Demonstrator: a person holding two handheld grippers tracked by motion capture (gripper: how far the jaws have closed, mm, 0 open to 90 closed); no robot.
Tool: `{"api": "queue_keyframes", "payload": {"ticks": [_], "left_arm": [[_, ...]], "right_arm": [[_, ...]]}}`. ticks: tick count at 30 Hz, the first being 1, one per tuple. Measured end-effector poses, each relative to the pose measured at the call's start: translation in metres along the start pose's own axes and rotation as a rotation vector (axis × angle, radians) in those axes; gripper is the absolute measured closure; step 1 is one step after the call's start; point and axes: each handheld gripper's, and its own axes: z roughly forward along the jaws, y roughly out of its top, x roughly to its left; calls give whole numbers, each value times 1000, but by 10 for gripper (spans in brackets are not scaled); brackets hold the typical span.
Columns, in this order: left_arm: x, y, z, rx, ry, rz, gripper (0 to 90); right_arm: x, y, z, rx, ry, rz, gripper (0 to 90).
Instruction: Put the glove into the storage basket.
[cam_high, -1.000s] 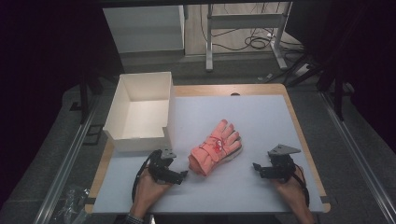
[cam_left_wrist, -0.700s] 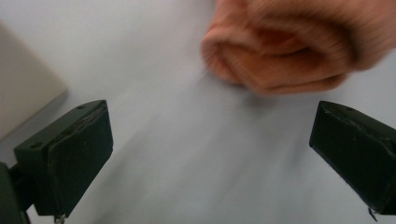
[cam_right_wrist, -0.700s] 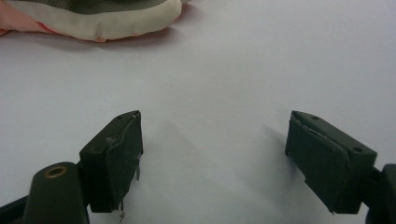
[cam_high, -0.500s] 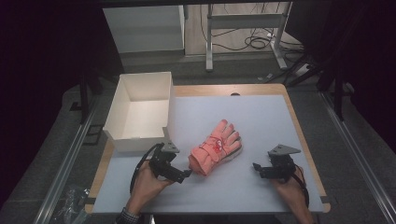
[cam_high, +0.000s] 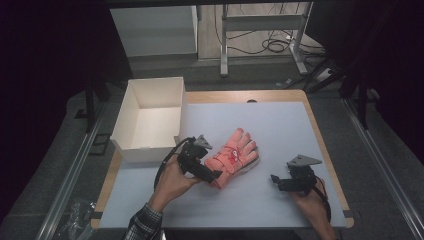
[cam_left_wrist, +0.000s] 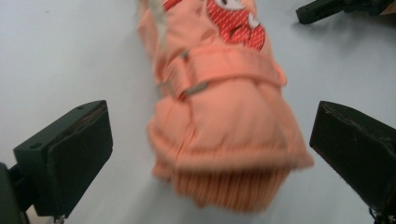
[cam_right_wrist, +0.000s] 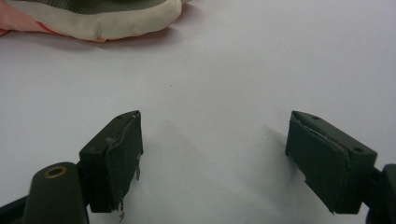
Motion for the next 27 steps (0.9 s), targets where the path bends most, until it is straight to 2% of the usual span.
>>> {"api": "queue_keyframes", "payload": {"ticks": [5, 10, 16, 18, 23, 27], "left_arm": [[-5, 13, 19, 41, 23, 33, 0], [-7, 17, 39, 87, 33, 50, 0], [-10, 12, 62, 149, 53, 67, 0], [-10, 9, 68, 158, 38, 63, 0], [-9, 1, 78, 197, 51, 68, 0], [-9, -4, 84, 225, 44, 64, 49]], "right_arm": [[0, 0, 0, 0, 0, 0, 190], [0, 0, 0, 0, 0, 0, 190], [0, 0, 0, -1, 0, -1, 190], [0, 0, 0, -1, 0, -1, 190], [0, 0, 0, -1, 0, -1, 190], [0, 0, 0, -1, 0, -1, 190]]}}
